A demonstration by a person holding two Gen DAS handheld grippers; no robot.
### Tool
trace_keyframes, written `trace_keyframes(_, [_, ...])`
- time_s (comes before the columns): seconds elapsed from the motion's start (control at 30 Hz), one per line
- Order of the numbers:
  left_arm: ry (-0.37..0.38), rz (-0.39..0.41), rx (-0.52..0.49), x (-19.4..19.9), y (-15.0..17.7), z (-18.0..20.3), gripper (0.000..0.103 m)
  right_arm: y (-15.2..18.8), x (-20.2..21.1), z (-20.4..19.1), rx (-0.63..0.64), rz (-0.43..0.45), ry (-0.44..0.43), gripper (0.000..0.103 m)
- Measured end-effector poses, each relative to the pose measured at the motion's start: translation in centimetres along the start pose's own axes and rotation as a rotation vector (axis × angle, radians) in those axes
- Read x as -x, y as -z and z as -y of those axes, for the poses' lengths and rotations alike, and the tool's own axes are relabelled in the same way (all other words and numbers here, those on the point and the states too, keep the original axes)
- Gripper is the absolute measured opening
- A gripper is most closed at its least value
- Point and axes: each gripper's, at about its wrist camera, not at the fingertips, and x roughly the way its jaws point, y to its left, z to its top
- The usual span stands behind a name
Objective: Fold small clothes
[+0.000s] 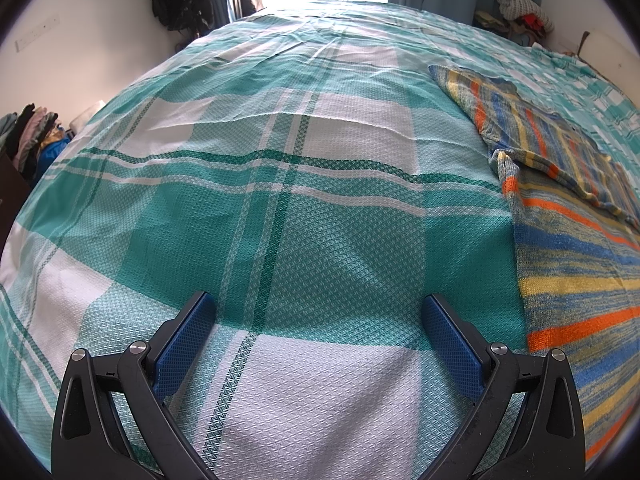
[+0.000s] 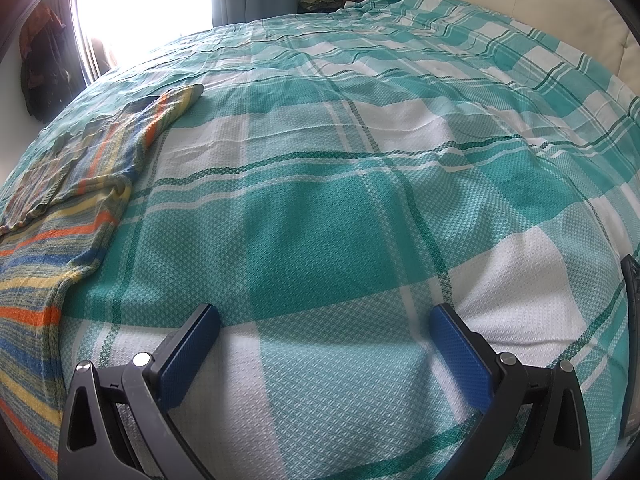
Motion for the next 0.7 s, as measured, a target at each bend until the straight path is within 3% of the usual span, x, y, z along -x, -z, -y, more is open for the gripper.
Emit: trace_keyframes(0.7, [0.011, -0.007, 0.011, -0.23, -0.11, 0.12, 0.103, 0.11, -0.01, -0.01, -0.001, 0.005, 0.001, 0.103])
